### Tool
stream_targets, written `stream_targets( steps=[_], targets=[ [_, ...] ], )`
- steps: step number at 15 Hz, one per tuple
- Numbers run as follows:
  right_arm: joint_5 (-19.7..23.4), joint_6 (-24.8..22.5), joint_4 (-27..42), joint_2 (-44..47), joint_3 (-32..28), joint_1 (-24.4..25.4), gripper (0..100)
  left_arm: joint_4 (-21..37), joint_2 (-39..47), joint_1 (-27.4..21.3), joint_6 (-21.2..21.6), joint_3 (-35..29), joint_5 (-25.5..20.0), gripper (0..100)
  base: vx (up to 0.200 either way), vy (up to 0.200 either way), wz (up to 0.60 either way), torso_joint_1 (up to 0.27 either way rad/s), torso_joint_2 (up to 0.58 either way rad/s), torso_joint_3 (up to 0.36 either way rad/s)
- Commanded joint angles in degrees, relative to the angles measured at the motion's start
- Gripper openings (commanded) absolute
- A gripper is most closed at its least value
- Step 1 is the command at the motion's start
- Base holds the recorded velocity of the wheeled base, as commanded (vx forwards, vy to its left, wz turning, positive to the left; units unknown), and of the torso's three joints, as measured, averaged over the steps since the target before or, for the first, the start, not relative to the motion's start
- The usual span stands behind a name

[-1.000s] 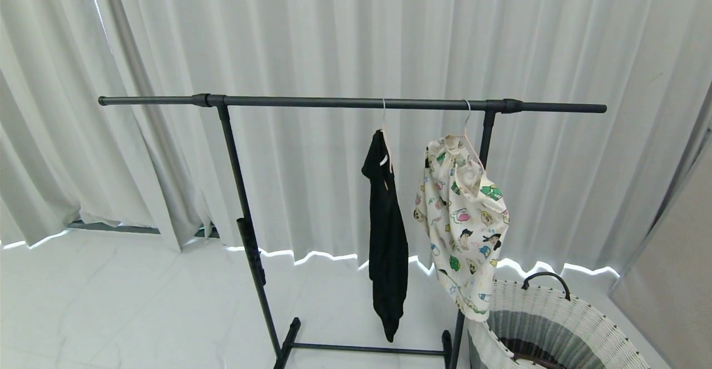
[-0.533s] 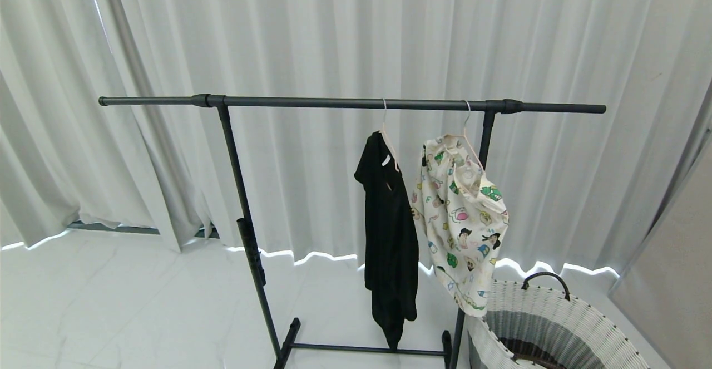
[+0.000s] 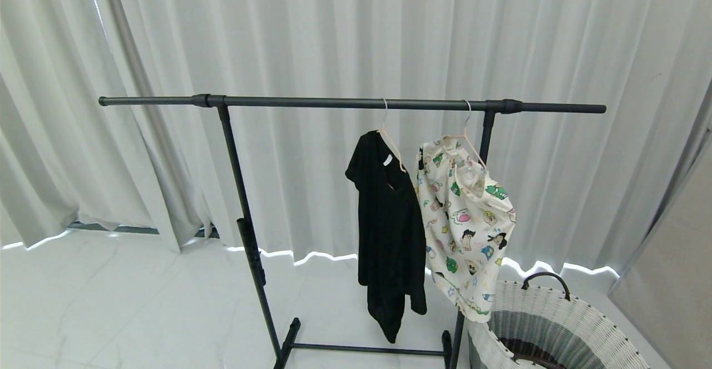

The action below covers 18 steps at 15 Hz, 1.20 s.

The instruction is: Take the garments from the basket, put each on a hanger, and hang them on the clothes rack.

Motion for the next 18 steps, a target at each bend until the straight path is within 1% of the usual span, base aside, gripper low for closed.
stream_targets(
  steps=[1,2,3,4,5,6,10,11,12,14,16,17,18],
  targets=[
    [0.0,0.0,0.0,-0.1,-0.1,0.0,100,-0.4,-0.1,0.0,-0.2,0.3,-6.0,100,0.0,0.0,0.0,0.0,0.0,0.0],
    [0.0,0.1,0.0,-0.1,0.0,0.0,100,0.0,0.0,0.0,-6.1,0.2,-7.3,100,0.0,0.0,0.0,0.0,0.0,0.0],
    [0.0,0.1,0.0,-0.1,-0.1,0.0,100,-0.1,0.0,0.1,-9.8,0.2,-6.8,100,0.0,0.0,0.0,0.0,0.0,0.0],
    [0.0,0.4,0.0,-0.1,0.0,0.0,100,-0.3,-0.1,0.1,-10.7,0.2,-5.1,100,0.0,0.0,0.0,0.0,0.0,0.0],
    [0.0,0.4,0.0,-0.1,-0.1,0.0,100,-0.3,-0.1,0.1,-8.9,0.2,-0.6,100,0.0,0.0,0.0,0.0,0.0,0.0],
    [0.0,0.4,0.0,-0.1,-0.1,0.0,100,-0.4,-0.1,0.1,-6.3,0.3,2.2,100,0.0,0.0,0.0,0.0,0.0,0.0],
    [0.0,0.4,0.0,-0.1,0.0,0.0,100,-3.0,-0.1,0.1,-5.5,0.5,2.2,100,0.0,0.0,0.0,0.0,0.0,0.0],
    [0.0,0.4,0.0,-0.1,-0.1,0.0,100,-2.9,-0.1,0.1,-5.4,0.5,2.3,100,0.0,0.0,0.0,0.0,0.0,0.0],
    [0.0,0.4,0.0,-0.2,0.0,0.0,100,-2.8,-0.1,0.1,-5.9,0.5,1.9,100,0.0,0.0,0.0,0.0,0.0,0.0],
    [0.0,0.4,0.0,-0.1,0.0,0.0,100,-2.5,-0.1,0.1,-8.5,0.5,-1.6,100,0.0,0.0,0.0,0.0,0.0,0.0],
    [0.0,0.4,0.0,-0.1,-0.1,0.0,100,-2.4,-0.1,0.1,-8.6,0.5,-1.7,100,0.0,0.0,0.0,0.0,0.0,0.0],
    [0.0,0.4,0.0,-0.2,-0.1,0.0,100,-2.3,-0.1,0.0,-9.9,0.5,-1.3,100,0.0,0.0,0.0,0.0,0.0,0.0],
    [0.0,0.4,0.0,-0.2,0.0,0.0,100,-1.2,-0.1,0.0,-13.1,0.5,-1.5,100,0.0,0.0,0.0,0.0,0.0,0.0]
  ],
)
